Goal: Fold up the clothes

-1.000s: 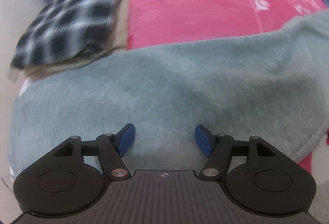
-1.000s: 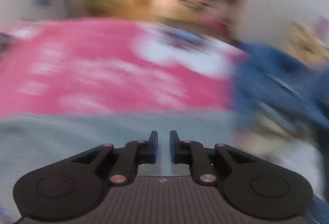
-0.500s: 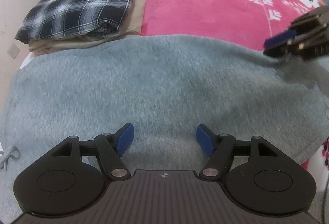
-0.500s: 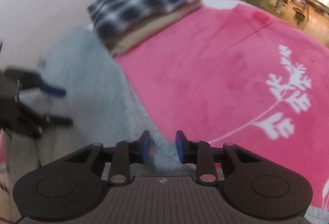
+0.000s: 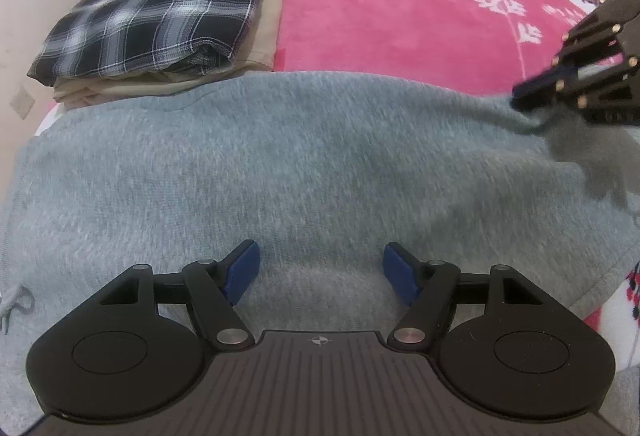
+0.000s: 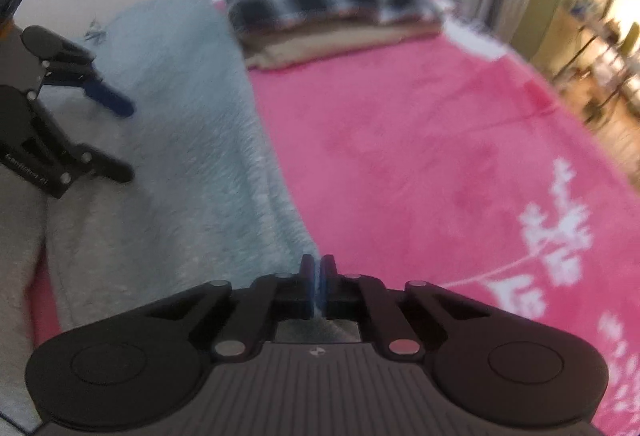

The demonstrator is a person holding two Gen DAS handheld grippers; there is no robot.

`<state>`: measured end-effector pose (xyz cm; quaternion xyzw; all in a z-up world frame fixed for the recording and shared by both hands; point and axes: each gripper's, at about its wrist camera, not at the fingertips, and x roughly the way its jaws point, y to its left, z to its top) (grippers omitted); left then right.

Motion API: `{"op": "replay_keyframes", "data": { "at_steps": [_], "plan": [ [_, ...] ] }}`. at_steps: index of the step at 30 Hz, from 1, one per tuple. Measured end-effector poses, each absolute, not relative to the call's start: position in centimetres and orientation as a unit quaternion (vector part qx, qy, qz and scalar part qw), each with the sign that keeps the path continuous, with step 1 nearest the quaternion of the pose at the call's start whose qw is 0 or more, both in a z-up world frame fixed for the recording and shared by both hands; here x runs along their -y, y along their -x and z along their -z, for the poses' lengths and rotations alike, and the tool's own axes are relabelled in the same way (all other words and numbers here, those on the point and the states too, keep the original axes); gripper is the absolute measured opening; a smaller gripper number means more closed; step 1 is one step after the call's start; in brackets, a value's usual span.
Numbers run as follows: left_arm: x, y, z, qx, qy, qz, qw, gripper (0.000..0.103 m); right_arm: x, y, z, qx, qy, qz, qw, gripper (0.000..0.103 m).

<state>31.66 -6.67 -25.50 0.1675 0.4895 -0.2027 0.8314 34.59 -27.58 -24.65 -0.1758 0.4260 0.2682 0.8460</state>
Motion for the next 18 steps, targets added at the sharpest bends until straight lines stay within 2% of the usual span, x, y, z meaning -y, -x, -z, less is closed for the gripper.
{"op": "replay_keyframes", "data": {
  "at_steps": [6,8,11,14,18],
  "plan": [
    [6.7,-31.5,25.7,-0.484,-0.17,0.2,0.835,0.07,28.7,-34.8,25.4,-0.372,0.181,-0.137,0.9,0.0],
    [6.7,-31.6,25.6,-0.484,-0.172,0.2,0.834,0.07,30.3,-35.3,25.6,-0.387,0.141,-0.104,0.905,0.0],
    [6.6,-31.7,25.5,-0.483,-0.171,0.202,0.835,0.07,32.6,-33.9,23.3,-0.385,0.064,-0.147,0.909,0.001],
    [6.6,-31.5,25.6,-0.477,-0.173,0.203,0.837,0.07,32.3,-31.6,21.6,-0.389,0.071,-0.233,0.889,0.001],
    [6.8,-31.1,25.1,-0.467,-0.18,0.192,0.844,0.07,30.9,-31.2,23.9,-0.427,0.113,-0.238,0.865,0.001]
  ]
}}
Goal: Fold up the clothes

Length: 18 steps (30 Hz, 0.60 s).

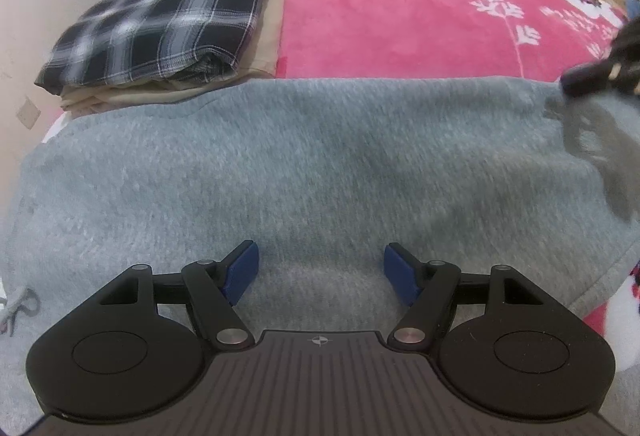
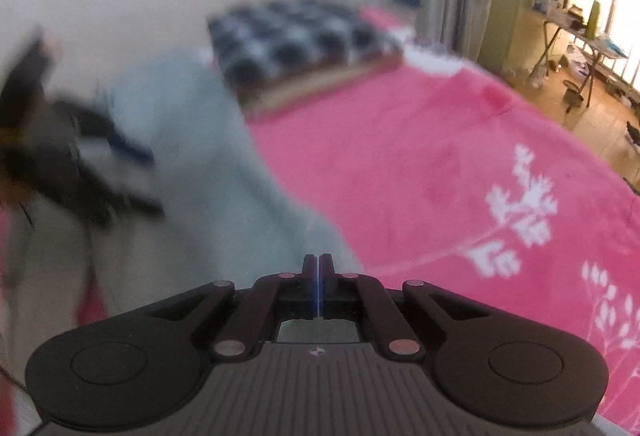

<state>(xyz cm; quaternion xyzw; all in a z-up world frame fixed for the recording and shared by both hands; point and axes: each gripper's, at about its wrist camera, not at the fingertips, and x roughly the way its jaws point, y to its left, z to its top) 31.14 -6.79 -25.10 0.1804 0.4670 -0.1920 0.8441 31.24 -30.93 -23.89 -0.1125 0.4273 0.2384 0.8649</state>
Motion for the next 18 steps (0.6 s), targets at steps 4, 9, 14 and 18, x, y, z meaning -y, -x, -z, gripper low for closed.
{"op": "replay_keyframes", "data": {
  "at_steps": [4,9,14,18],
  "plan": [
    [6.7,-30.9,23.0,-0.429,-0.186,0.185,0.865,0.07,34.0,-33.1,25.8,-0.426,0.001,-0.119,0.897,0.0],
    [8.1,-33.5,22.2,-0.42,-0.172,0.201,0.868,0.07,37.1,-30.0,23.5,-0.396,-0.069,-0.107,0.91,0.004],
    [10.4,-38.0,25.7,-0.441,-0.202,0.163,0.86,0.07,43.9,-29.0,26.7,-0.44,-0.027,0.022,0.897,0.0],
    [9.3,-40.1,26.3,-0.45,-0.167,0.133,0.867,0.071,52.7,-26.3,25.9,-0.414,-0.09,0.206,0.882,0.003]
  ]
}}
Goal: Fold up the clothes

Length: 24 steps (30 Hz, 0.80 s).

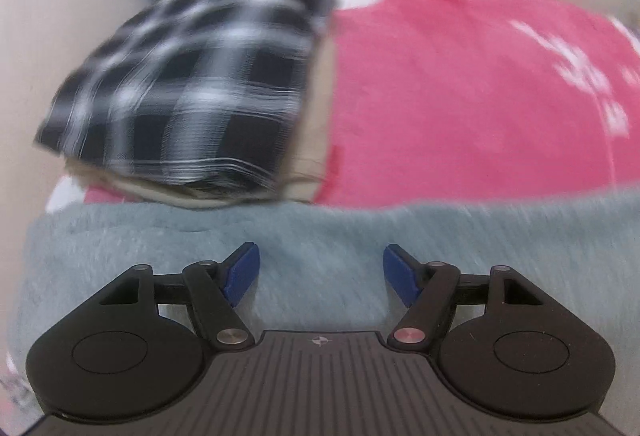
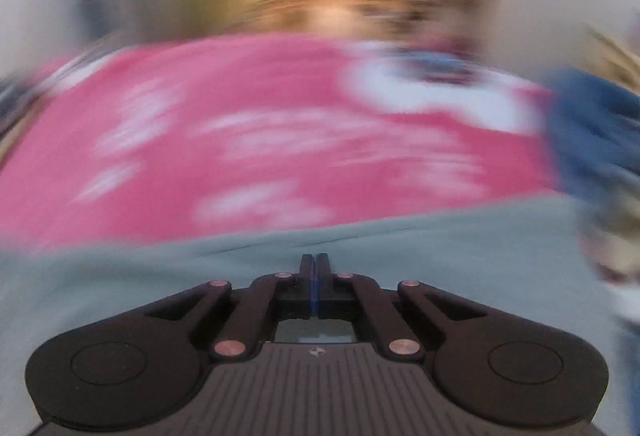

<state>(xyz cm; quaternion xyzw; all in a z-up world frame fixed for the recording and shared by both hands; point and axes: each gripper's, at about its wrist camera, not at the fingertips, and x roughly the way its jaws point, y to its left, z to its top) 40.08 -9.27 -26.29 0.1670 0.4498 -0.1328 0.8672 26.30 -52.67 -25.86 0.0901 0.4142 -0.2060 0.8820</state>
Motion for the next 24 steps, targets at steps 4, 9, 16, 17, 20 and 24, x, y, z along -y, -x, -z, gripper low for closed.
{"op": "replay_keyframes", "data": {
  "at_steps": [4,9,16,17,20,24],
  "plan": [
    [8.5,-41.2,26.8,-0.452,-0.149,0.115,0.872,0.08,60.0,-19.6,25.2,-0.407,-0.163,0.324,0.839,0.006],
    [8.9,-41.4,27.2,-0.446,-0.157,0.099,0.875,0.09,58.5,-15.8,23.5,-0.409,-0.162,0.214,0.872,0.006],
    [8.1,-40.5,24.3,-0.456,-0.183,0.064,0.869,0.091,61.3,-14.3,25.4,-0.447,-0.139,0.344,0.814,0.005],
    [7.5,-40.1,23.1,-0.454,-0.182,0.062,0.87,0.091,61.7,-13.3,24.6,-0.441,-0.136,0.366,0.809,0.006],
    [5.2,-38.7,19.3,-0.453,-0.164,0.056,0.875,0.091,59.9,-11.6,22.1,-0.434,-0.139,0.318,0.831,0.012],
    [1.5,-35.7,14.6,-0.466,-0.13,0.04,0.874,0.091,55.1,-11.6,21.4,-0.454,-0.17,0.153,0.861,0.012]
  ]
}}
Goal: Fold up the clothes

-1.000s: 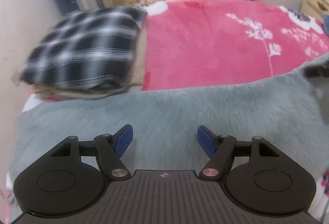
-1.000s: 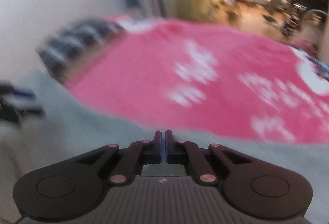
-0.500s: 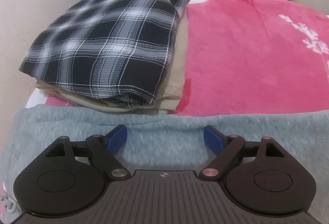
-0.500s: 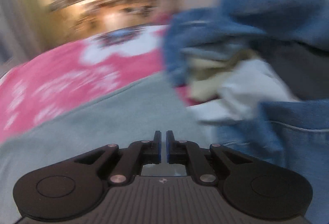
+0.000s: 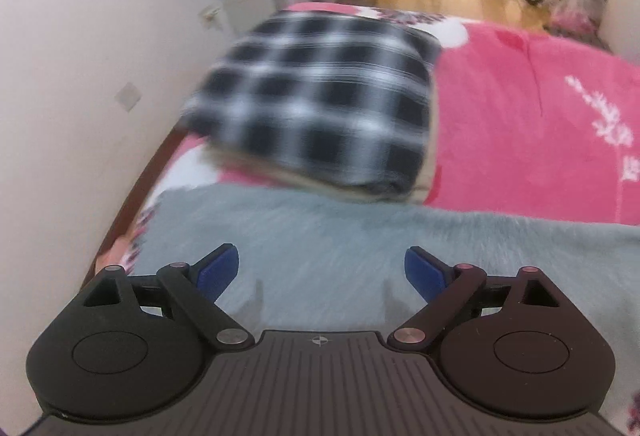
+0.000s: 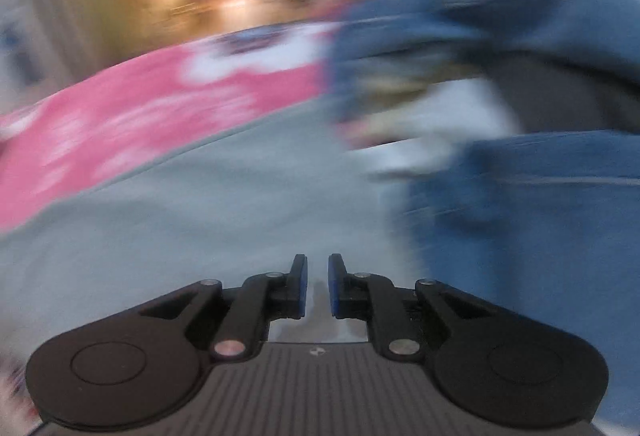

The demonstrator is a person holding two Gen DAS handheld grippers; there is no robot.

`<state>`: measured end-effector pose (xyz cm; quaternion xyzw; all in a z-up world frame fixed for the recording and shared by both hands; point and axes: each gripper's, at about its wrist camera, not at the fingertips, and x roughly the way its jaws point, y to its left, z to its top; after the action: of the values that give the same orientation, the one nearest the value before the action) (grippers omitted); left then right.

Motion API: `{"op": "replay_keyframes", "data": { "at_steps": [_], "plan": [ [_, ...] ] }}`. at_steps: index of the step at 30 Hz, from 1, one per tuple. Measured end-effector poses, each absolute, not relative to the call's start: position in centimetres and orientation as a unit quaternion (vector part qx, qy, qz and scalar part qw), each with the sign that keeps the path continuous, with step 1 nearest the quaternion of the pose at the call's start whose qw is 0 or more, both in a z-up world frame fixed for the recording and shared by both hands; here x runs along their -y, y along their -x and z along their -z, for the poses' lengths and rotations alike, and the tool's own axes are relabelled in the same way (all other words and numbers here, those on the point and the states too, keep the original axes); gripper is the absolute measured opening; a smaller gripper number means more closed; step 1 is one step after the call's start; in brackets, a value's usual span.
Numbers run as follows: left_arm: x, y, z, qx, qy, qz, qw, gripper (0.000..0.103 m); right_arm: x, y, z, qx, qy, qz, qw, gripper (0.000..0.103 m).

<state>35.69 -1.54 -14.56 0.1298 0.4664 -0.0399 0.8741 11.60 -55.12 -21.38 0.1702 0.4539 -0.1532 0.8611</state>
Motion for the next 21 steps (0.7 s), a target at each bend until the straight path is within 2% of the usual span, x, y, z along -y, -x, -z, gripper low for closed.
{"op": "replay_keyframes", "data": {
  "at_steps": [2,5,7,9,15,18,21],
  "plan": [
    [-0.4,-33.3,12.5,-0.466,-0.123,0.031,0.876,0.092,52.8,-12.4,22.2,-0.476,-0.164,0.101,0.858,0.017],
    [-3.6,-29.6,10.4,-0.464,-0.128,0.0,0.877,0.092,51.6,-13.4,24.1,-0.524,-0.108,0.145,0.832,0.018],
    [-5.9,-27.0,9.4,-0.466,-0.131,-0.025,0.874,0.092,51.5,-12.1,23.2,-0.516,-0.098,0.202,0.827,0.022],
    [-8.4,-24.1,9.1,-0.476,-0.126,-0.047,0.869,0.092,51.0,-10.6,21.6,-0.497,-0.105,0.226,0.831,0.021],
    [-13.4,-16.7,12.0,-0.53,-0.062,-0.054,0.844,0.092,42.1,-6.5,14.1,-0.434,-0.083,0.09,0.893,0.021],
    [-13.8,-13.5,13.9,-0.532,-0.033,-0.033,0.846,0.087,38.2,-5.3,12.6,-0.432,-0.098,0.018,0.896,0.023],
    [-12.0,-11.6,15.1,-0.512,-0.068,0.02,0.856,0.082,34.7,-3.7,12.5,-0.455,-0.1,-0.008,0.885,0.026]
  ]
}}
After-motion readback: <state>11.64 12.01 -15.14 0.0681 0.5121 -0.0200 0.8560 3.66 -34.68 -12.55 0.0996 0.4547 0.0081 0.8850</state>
